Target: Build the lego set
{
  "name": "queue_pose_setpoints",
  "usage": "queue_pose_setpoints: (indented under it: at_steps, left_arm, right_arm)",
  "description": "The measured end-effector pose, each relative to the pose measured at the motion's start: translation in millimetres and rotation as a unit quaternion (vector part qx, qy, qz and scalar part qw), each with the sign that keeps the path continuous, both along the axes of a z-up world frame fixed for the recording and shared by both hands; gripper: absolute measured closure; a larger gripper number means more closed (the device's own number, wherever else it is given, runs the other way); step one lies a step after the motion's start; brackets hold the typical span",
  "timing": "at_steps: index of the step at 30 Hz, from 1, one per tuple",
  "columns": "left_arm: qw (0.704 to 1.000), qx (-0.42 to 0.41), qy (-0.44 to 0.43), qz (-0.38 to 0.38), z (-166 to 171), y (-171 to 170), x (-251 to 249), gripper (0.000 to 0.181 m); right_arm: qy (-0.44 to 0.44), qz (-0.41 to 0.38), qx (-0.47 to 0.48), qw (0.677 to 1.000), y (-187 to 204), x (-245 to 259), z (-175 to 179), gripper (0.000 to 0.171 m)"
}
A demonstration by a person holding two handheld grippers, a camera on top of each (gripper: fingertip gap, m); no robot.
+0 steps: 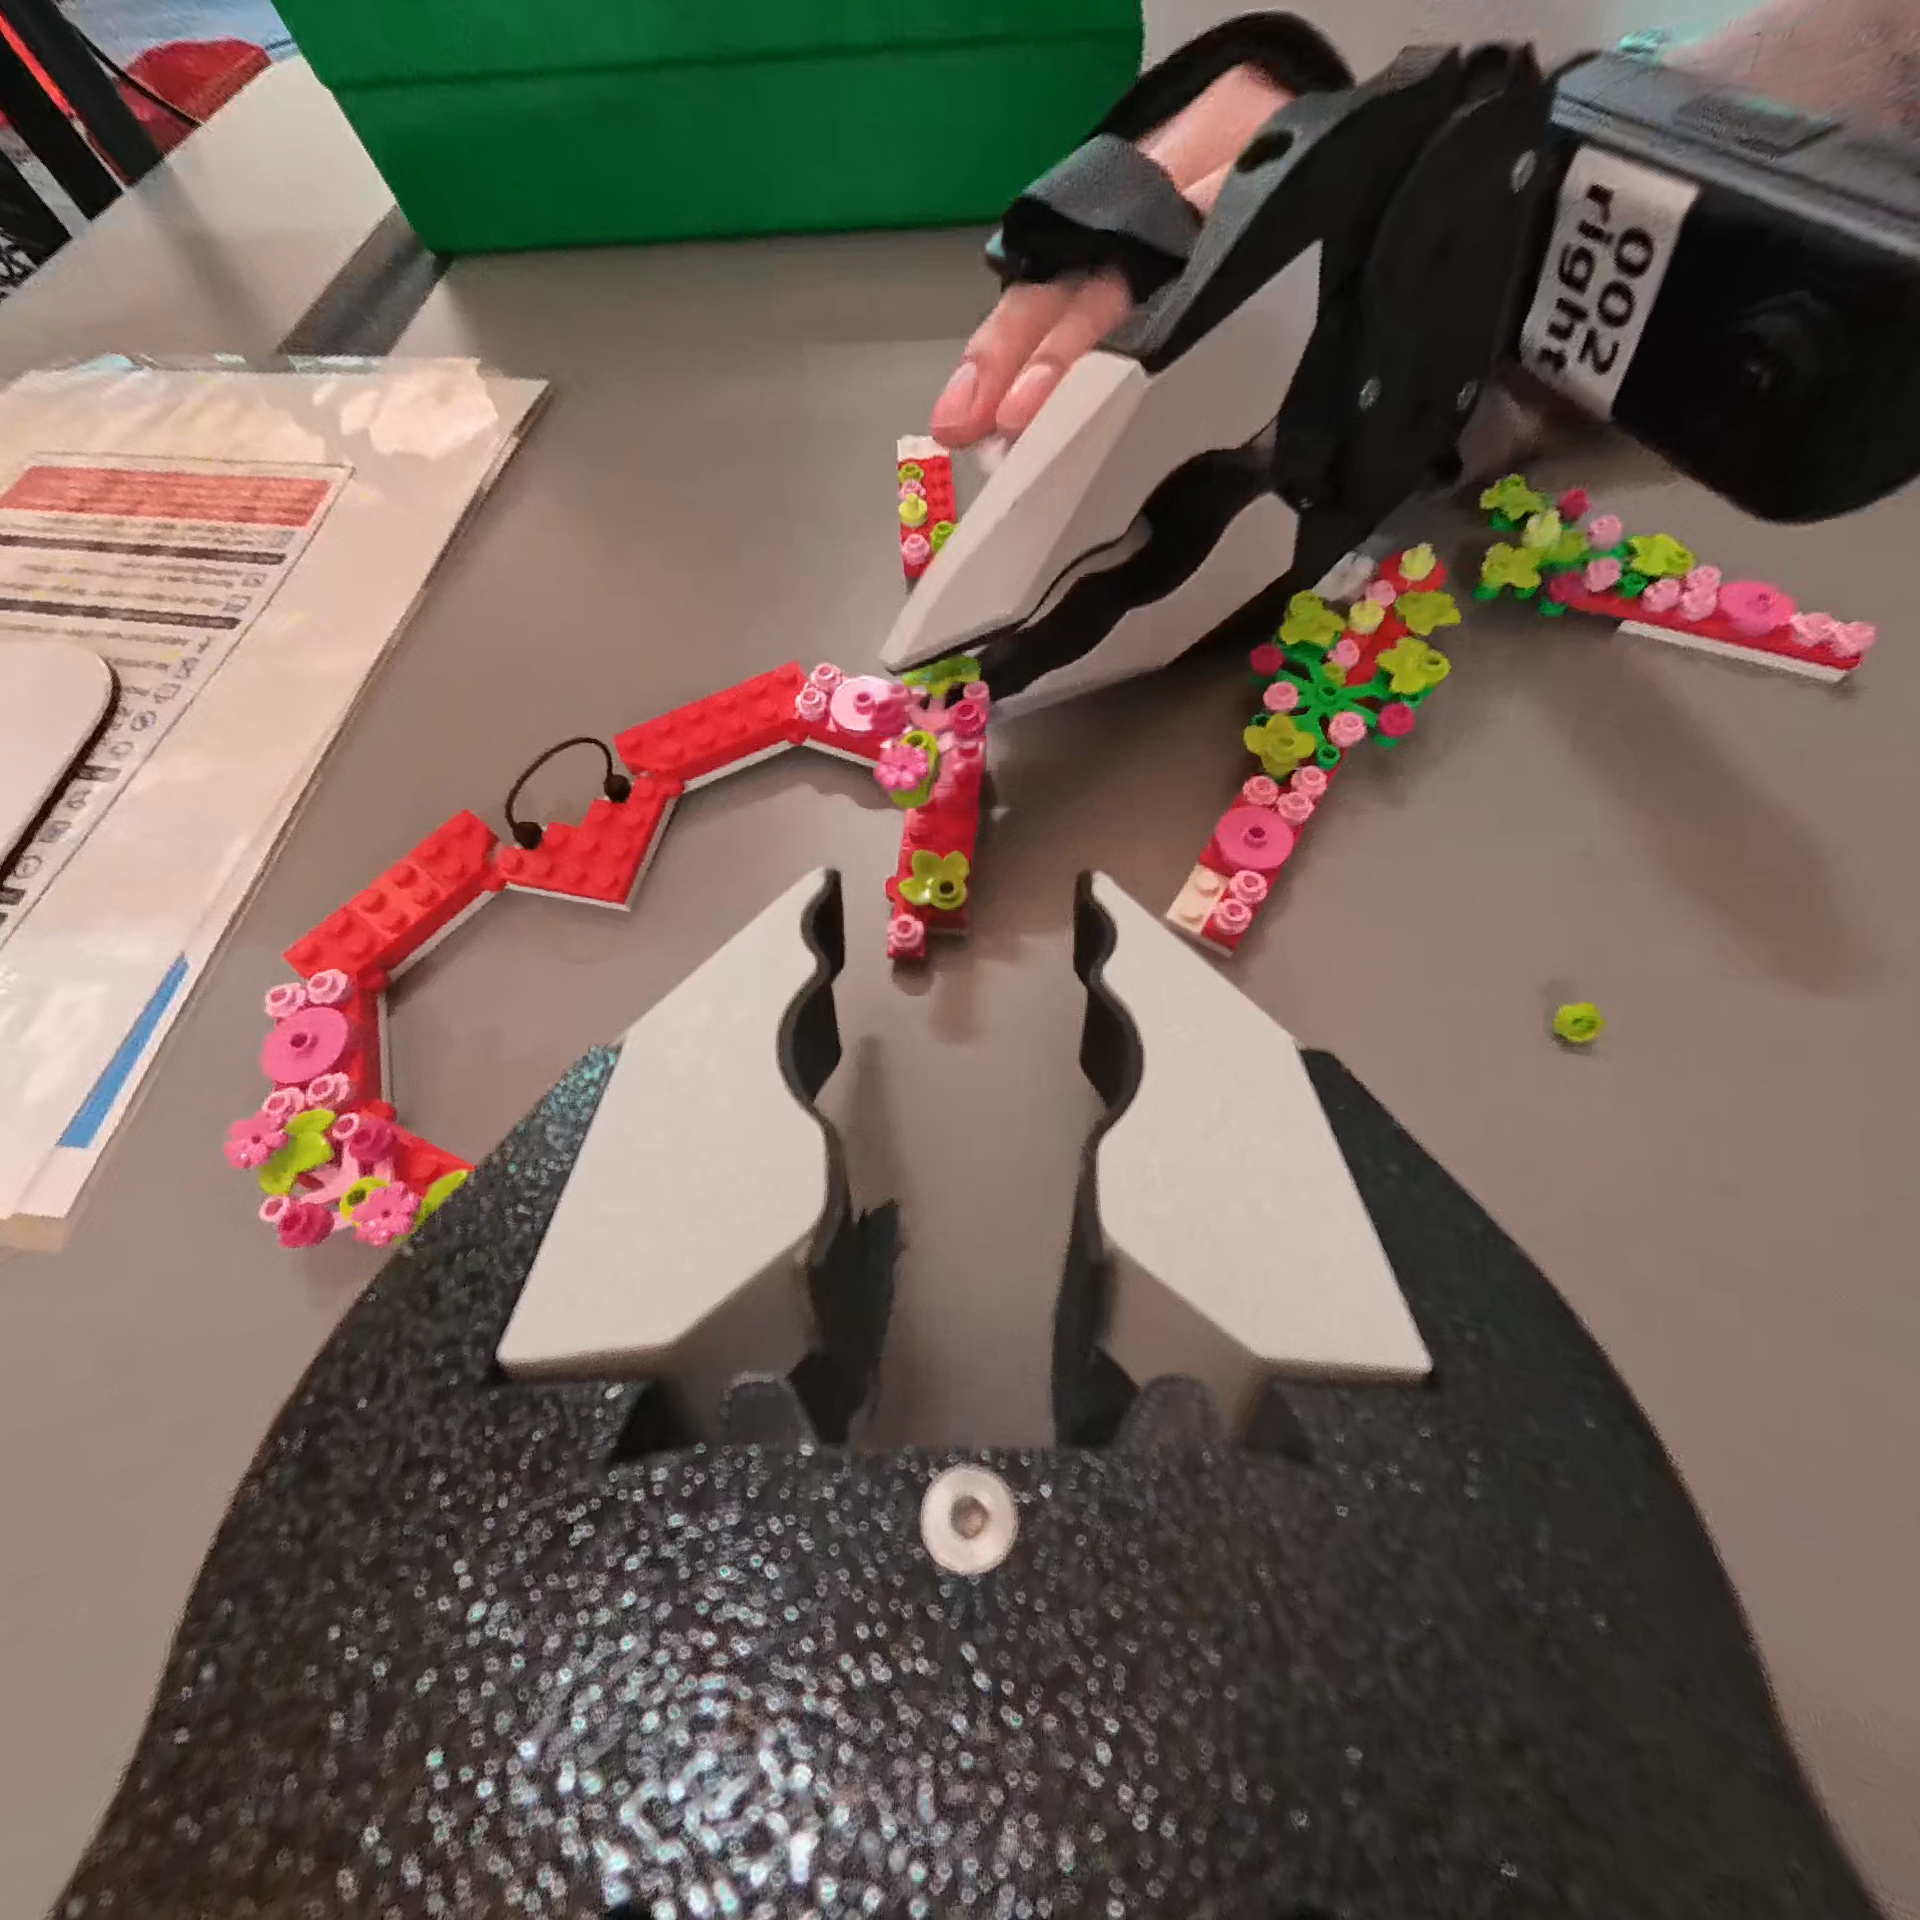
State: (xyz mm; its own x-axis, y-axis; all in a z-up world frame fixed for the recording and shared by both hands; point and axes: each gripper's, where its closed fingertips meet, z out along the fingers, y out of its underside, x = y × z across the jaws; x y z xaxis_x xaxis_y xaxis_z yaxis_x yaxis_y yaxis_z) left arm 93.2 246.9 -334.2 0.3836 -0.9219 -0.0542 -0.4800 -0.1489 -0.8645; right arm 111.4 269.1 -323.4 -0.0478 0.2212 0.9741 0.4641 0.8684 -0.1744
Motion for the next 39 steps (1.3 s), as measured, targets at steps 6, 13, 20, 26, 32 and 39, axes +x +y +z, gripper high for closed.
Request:
queue_pose_setpoints:
  at_steps: [6, 13, 20, 26, 32, 39]
  left_arm:
    - [0.999, 0.003, 0.033, -0.03, -9.2, 4.0, 5.8, 0.142]
    - [0.995, 0.005, 0.075, -0.072, -20.6, 8.3, 13.3, 0.142]
    - [0.995, -0.013, 0.061, -0.078, -20.8, 6.2, 15.1, 0.151]
    - [0.991, 0.029, 0.104, -0.081, -22.0, 6.7, 4.4, 0.152]
    - [0.995, 0.018, 0.061, -0.082, -17.5, 4.5, 9.1, 0.148]
    - [0.995, 0.017, -0.028, -0.091, 8.3, 1.0, 9.4, 0.161]
  right_arm:
    - [-0.014, 0.01, 0.023, 1.0, -5.1, -1.3, -2.0, 0.162]
    - [-0.031, 0.007, 0.051, 0.998, -4.5, -4.7, -5.0, 0.161]
    - [-0.045, 0.017, 0.061, 0.997, -6.6, -6.5, -8.1, 0.162]
    - [-0.052, 0.017, 0.077, 0.996, -9.1, -7.6, -7.6, 0.162]
    - [-0.049, 0.016, 0.084, 0.995, -9.5, -7.3, -6.3, 0.162]
    - [-0.046, 0.018, 0.082, 0.995, -10.3, -6.1, -5.9, 0.162]
